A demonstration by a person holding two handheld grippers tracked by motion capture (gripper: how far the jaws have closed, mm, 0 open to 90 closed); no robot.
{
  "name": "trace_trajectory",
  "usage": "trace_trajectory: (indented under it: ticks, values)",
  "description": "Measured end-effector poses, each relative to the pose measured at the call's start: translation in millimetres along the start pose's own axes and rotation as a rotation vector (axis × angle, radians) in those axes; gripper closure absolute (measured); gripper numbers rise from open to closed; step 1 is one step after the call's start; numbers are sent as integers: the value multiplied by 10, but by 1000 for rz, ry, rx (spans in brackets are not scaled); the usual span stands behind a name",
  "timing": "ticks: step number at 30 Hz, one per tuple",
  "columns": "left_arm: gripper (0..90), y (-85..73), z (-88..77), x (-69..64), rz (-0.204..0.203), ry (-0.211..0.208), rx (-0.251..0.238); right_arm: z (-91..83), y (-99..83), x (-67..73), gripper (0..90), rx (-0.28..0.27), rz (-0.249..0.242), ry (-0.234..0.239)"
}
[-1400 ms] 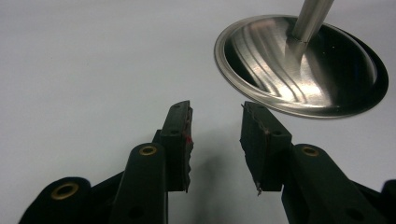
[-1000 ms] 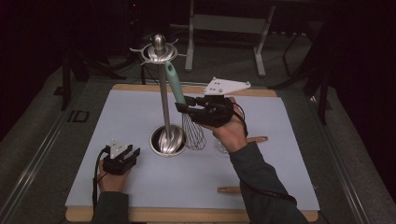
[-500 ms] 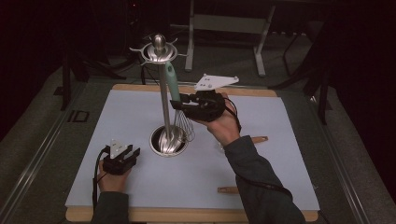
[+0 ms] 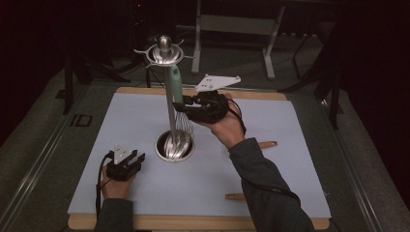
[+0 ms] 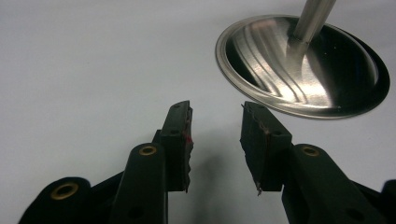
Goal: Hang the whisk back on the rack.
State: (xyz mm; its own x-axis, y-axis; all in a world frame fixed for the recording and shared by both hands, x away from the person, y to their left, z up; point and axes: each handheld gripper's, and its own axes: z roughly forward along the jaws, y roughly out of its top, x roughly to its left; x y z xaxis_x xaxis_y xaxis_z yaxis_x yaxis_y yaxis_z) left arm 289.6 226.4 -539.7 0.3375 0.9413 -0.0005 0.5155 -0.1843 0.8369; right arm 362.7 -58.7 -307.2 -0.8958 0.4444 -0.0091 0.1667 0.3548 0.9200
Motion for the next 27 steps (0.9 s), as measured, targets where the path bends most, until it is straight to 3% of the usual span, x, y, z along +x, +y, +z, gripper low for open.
trace_trajectory:
  ticks: [16, 20, 27]
  values:
    - [632, 0, 1, -2, 0, 1, -1, -146, -3, 31, 652, -21, -10, 0]
    - [631, 0, 0, 0, 1, 1, 0, -188, -50, 11, 653, -12, -23, -7]
    - [630, 0, 0, 0, -1, 1, -2, -236, -216, -53, 633, 34, 1, 1]
